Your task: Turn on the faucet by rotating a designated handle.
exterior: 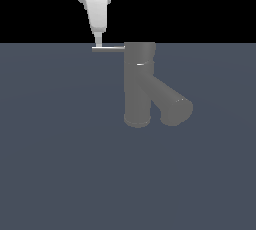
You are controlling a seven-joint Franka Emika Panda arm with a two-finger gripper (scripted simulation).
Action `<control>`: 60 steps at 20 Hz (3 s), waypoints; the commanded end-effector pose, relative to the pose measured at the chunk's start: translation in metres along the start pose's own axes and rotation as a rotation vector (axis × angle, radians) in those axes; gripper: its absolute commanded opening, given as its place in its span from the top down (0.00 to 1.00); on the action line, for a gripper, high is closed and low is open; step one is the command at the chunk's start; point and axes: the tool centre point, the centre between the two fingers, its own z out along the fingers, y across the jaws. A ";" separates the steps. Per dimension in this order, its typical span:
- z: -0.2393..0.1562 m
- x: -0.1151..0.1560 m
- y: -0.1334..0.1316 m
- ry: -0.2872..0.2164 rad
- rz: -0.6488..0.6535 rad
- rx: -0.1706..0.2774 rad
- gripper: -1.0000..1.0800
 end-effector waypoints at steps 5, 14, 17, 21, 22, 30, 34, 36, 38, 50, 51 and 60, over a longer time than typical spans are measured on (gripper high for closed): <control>0.006 0.000 -0.005 0.007 0.029 0.003 1.00; 0.006 0.000 0.010 0.007 0.028 0.002 1.00; 0.006 0.000 0.018 0.007 0.028 0.002 1.00; 0.006 0.001 0.030 0.007 0.028 0.002 1.00; 0.006 0.001 0.033 0.007 0.028 0.002 1.00; 0.006 0.002 0.058 0.007 0.029 0.003 1.00; 0.006 0.002 0.070 0.007 0.029 0.003 1.00; 0.007 0.002 0.077 0.007 0.029 0.003 1.00; 0.007 0.002 0.083 0.007 0.029 0.003 1.00; 0.006 0.020 0.109 0.008 0.020 0.007 1.00; 0.007 0.024 0.113 0.008 0.021 0.007 1.00; 0.006 0.056 0.144 0.007 0.026 0.005 1.00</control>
